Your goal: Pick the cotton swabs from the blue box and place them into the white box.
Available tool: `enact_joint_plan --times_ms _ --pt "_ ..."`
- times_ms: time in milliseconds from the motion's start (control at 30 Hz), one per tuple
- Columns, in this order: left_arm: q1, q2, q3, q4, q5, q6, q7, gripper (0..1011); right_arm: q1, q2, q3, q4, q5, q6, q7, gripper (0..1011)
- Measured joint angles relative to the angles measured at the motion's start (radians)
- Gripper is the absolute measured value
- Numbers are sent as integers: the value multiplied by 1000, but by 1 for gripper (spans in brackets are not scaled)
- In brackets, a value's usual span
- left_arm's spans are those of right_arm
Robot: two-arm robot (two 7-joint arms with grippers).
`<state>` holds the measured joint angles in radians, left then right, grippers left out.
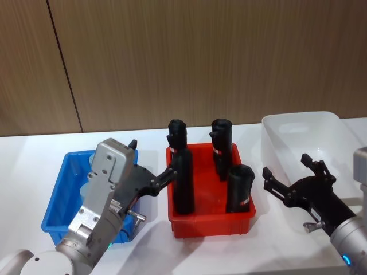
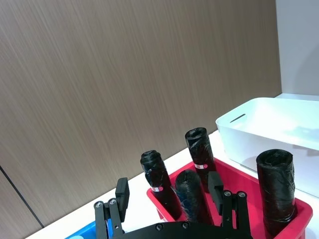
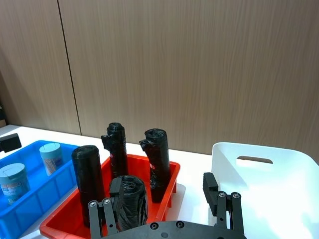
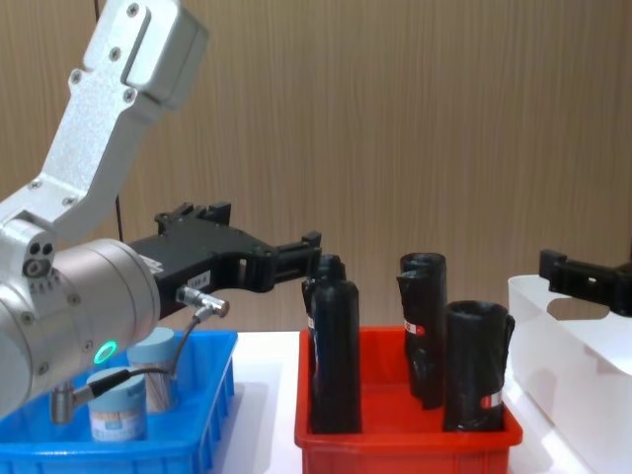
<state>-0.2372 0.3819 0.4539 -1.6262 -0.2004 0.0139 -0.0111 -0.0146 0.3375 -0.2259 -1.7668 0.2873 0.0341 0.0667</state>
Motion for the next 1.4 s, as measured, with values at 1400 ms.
enact_joint_plan --times_ms 1400 --pt "12 55 -106 81 -226 183 82 1004 0 0 0 0 0 0 0 1002"
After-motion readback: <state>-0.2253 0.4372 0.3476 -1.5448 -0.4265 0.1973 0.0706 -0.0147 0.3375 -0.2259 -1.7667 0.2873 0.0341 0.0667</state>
